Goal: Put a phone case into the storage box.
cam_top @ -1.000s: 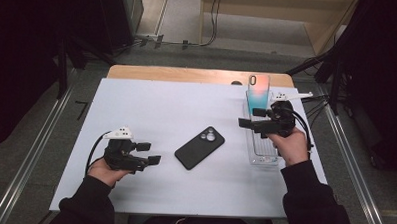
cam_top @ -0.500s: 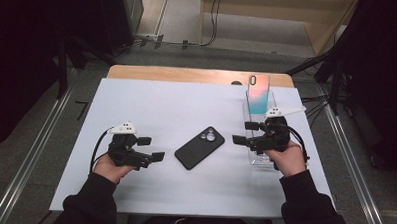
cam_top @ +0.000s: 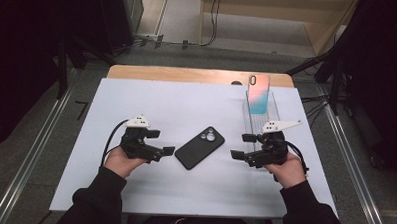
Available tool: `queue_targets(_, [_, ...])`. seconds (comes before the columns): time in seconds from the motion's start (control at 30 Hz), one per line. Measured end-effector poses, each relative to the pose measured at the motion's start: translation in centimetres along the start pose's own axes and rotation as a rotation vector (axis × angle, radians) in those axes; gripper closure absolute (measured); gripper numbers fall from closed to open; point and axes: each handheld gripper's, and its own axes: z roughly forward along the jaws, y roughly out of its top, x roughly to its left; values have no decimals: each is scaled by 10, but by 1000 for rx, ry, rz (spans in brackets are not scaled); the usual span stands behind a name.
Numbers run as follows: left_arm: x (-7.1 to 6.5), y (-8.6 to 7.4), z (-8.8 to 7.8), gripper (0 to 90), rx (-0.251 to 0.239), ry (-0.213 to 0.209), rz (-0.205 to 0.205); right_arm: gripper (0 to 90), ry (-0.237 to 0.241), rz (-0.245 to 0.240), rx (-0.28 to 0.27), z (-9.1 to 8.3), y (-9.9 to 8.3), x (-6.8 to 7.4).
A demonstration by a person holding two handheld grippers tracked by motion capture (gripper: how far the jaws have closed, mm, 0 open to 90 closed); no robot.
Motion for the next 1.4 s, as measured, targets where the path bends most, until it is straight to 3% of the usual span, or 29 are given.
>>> queue_targets(0.7, [-12,33,57,92,62,-1,61,130,24,7,35,2,-24,12])
queue_targets(0.9, [-12,34,77,92,79,18,80,130,31,9,52,5,-27,12])
queue_targets(1.03, [-11,34,89,92,97,33,64,130,30,11,59,5,-29,11])
queue_targets(1.4, [-15,25,109,91,116,62,73,130,25,19,55,4,-32,9])
